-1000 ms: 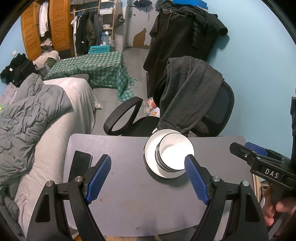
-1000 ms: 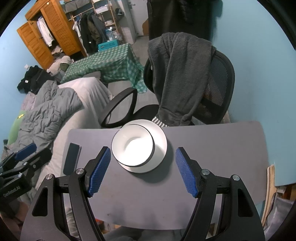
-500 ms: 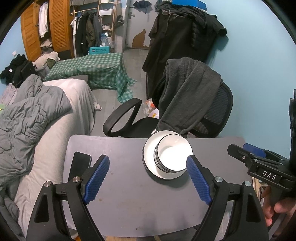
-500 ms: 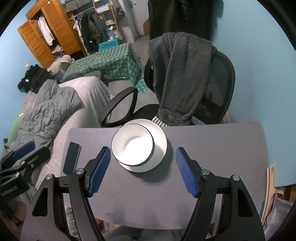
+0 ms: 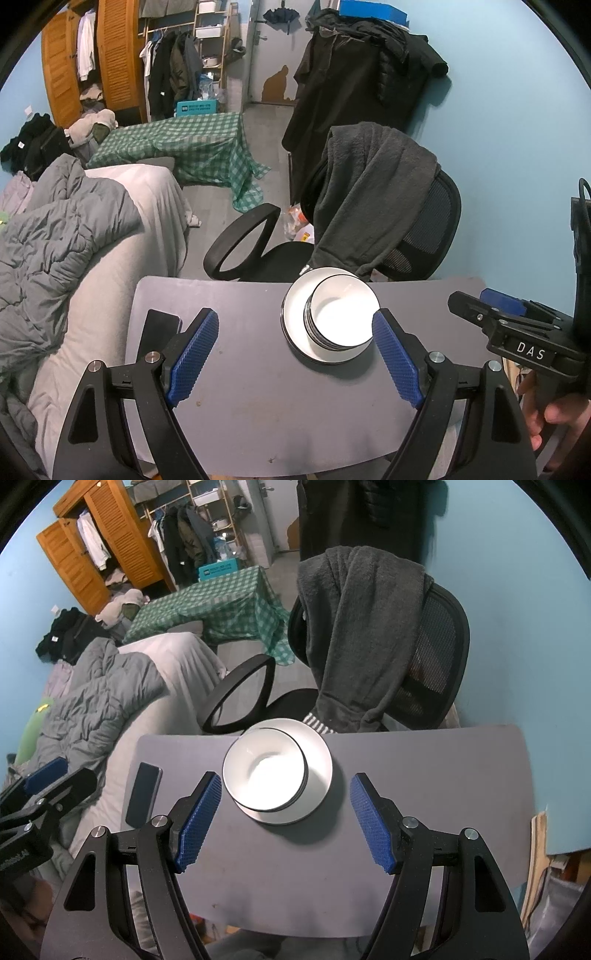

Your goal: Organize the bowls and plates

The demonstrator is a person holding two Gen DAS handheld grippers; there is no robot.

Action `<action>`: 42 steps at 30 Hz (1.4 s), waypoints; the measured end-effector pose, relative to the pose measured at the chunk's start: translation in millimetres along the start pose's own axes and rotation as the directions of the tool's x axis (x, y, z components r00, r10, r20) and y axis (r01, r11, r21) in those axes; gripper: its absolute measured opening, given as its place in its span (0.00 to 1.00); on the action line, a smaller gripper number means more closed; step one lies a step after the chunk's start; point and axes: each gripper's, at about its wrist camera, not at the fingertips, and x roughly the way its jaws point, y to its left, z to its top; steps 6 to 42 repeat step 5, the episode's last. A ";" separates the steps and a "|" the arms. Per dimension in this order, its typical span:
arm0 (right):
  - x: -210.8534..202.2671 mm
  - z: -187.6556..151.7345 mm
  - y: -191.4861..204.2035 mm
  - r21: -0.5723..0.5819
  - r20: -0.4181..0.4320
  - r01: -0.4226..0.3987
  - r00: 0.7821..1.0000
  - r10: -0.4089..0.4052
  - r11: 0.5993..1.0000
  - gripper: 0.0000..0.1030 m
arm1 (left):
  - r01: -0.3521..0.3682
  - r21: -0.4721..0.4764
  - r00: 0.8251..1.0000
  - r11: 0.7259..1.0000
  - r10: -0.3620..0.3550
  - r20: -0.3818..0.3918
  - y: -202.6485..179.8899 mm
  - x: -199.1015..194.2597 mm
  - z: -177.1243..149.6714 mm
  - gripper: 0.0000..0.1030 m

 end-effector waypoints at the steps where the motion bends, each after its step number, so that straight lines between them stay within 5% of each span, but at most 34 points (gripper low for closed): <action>1: -0.3 -0.3 0.5 0.001 0.001 -0.001 1.000 0.001 1.000 0.69 | 0.000 -0.001 1.000 1.000 0.000 -0.001 -0.1 0.1 -0.2 0.84; 42: -0.1 0.1 0.2 -0.002 0.001 -0.002 1.000 0.002 1.000 0.69 | -0.005 -0.002 1.000 1.000 0.005 -0.005 0.2 -0.4 0.4 0.84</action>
